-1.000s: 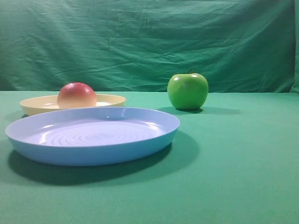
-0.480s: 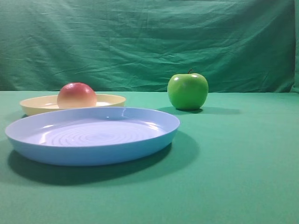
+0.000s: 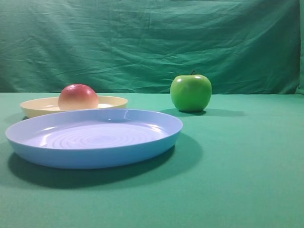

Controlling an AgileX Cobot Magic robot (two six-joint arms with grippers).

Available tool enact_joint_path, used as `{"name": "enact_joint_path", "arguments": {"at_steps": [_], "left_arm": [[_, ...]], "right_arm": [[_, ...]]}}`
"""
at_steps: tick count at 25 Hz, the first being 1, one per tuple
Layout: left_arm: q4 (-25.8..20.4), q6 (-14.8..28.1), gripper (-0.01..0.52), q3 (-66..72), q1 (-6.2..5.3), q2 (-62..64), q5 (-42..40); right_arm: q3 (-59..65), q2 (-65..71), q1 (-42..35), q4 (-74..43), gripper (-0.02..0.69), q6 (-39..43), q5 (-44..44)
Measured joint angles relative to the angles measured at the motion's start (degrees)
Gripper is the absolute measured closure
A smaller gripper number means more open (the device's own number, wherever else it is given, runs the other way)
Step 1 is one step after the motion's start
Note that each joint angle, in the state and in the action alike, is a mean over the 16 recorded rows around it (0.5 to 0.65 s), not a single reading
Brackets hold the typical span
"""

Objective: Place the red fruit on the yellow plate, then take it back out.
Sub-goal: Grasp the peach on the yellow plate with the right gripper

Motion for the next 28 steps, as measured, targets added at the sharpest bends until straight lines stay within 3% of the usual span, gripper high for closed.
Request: {"name": "enact_joint_path", "arguments": {"at_steps": [13,28], "left_arm": [[0.0,0.0,0.514,0.0,0.0,0.0,0.0],[0.0,0.0,0.514,0.0,0.0,0.0,0.0]], "right_arm": [[16.0,-23.7,-11.8,-3.8,0.665,0.2,-10.2],[49.0,-54.7,-22.6,-6.3,0.665,0.2,-30.0]]}}
